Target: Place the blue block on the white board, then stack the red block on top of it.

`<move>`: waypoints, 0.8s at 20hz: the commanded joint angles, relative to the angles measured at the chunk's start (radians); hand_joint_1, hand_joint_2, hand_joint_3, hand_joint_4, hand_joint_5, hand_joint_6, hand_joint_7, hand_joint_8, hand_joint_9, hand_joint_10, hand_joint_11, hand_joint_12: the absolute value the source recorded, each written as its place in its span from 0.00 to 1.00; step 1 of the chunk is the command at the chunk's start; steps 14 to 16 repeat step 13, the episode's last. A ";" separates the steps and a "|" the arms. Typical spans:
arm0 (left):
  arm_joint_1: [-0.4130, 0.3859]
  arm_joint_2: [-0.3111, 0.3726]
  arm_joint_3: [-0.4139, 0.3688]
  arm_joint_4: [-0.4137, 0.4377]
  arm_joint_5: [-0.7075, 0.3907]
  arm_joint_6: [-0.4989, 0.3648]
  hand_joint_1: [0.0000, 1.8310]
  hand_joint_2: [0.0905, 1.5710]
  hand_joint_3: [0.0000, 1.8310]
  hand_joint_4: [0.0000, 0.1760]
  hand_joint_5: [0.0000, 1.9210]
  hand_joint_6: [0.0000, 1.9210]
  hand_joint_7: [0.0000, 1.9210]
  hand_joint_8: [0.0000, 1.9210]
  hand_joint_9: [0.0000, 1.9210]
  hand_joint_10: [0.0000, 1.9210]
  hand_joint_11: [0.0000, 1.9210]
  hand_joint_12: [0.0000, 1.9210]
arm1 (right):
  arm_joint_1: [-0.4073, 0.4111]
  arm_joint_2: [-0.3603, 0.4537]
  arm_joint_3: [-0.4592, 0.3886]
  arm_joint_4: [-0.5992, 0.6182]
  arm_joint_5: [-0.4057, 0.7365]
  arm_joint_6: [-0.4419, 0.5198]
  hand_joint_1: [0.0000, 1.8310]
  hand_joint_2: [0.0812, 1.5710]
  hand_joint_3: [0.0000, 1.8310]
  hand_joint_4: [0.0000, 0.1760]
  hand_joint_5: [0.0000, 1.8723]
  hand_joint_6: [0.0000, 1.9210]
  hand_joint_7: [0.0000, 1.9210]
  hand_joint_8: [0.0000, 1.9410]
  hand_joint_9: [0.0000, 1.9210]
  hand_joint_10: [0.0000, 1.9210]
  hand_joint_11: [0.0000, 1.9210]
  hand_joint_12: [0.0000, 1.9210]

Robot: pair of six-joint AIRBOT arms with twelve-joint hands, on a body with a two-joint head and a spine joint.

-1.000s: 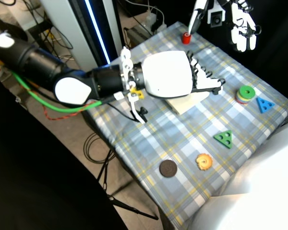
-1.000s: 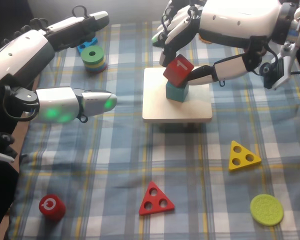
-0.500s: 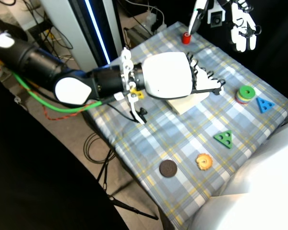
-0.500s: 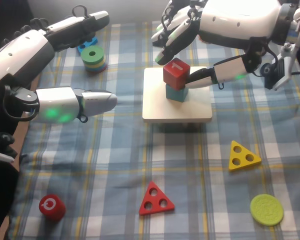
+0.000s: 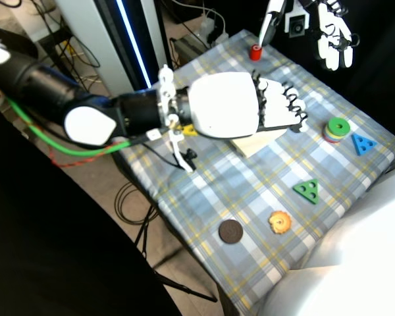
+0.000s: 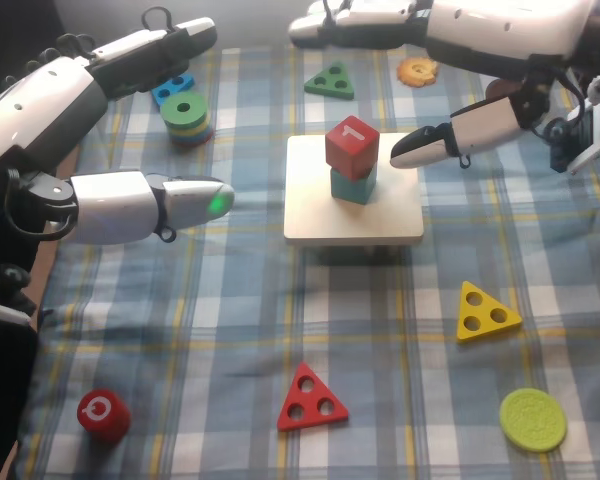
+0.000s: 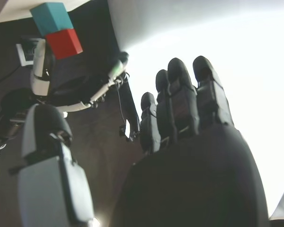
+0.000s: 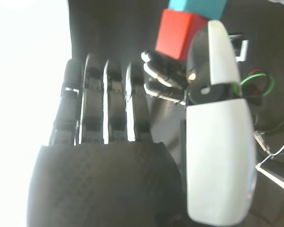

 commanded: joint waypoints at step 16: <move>0.143 0.077 0.032 0.150 -0.641 -0.686 0.28 0.53 0.00 0.92 0.00 0.00 0.01 0.00 0.00 0.00 0.02 0.05 | -0.433 0.281 -0.315 0.728 0.926 -0.331 0.22 0.63 0.00 1.00 0.00 0.00 0.00 0.00 0.01 0.00 0.03 0.01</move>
